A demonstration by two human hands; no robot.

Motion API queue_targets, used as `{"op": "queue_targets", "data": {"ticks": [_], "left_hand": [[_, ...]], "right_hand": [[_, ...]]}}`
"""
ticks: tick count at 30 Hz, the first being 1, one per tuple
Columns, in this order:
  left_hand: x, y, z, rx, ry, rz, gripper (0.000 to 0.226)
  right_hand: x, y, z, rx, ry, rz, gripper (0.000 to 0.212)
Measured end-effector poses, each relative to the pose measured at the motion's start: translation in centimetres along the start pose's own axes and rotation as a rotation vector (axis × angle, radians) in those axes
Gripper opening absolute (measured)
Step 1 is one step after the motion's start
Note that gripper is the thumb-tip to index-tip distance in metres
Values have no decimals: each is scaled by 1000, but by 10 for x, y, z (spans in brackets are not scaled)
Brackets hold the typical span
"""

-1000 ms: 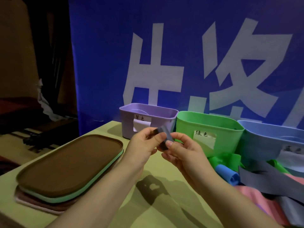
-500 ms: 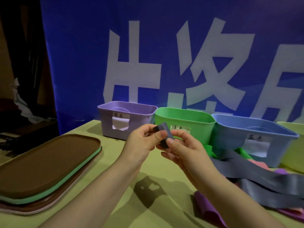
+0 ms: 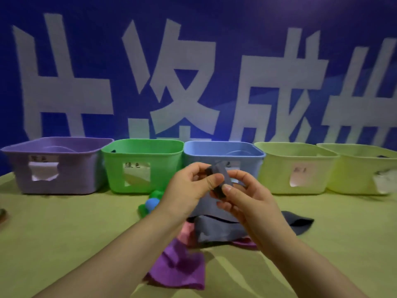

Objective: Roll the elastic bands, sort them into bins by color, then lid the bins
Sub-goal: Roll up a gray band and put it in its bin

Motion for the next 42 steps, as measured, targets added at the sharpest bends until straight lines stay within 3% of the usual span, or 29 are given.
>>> {"op": "queue_targets", "data": {"ticks": [14,27,34,42], "left_hand": [[-206,-37,63,122,-286,-19,13],[-295,-71,89,179,-364,-124,26],[-344,-81,135,157,-558,-42,21],[-377,-108,204,124,-531,120,31]], "right_hand": [[193,-66,-47,55,319,-133,22],[276,-68,-59,59,542,47,24],[331,-80,-52,103,659,-72,24],[394,-86,1,105,707,-383,23]]}}
Point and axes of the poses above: each hand's wrist, its own z-axis towards the middle knuckle, its own x-axis out of the back of the hand, y = z × x, the point moved 1 cm from there along z, towards the middle knuckle, and after that the axes turned 3 degrees about -y, right-handed, at the moved point
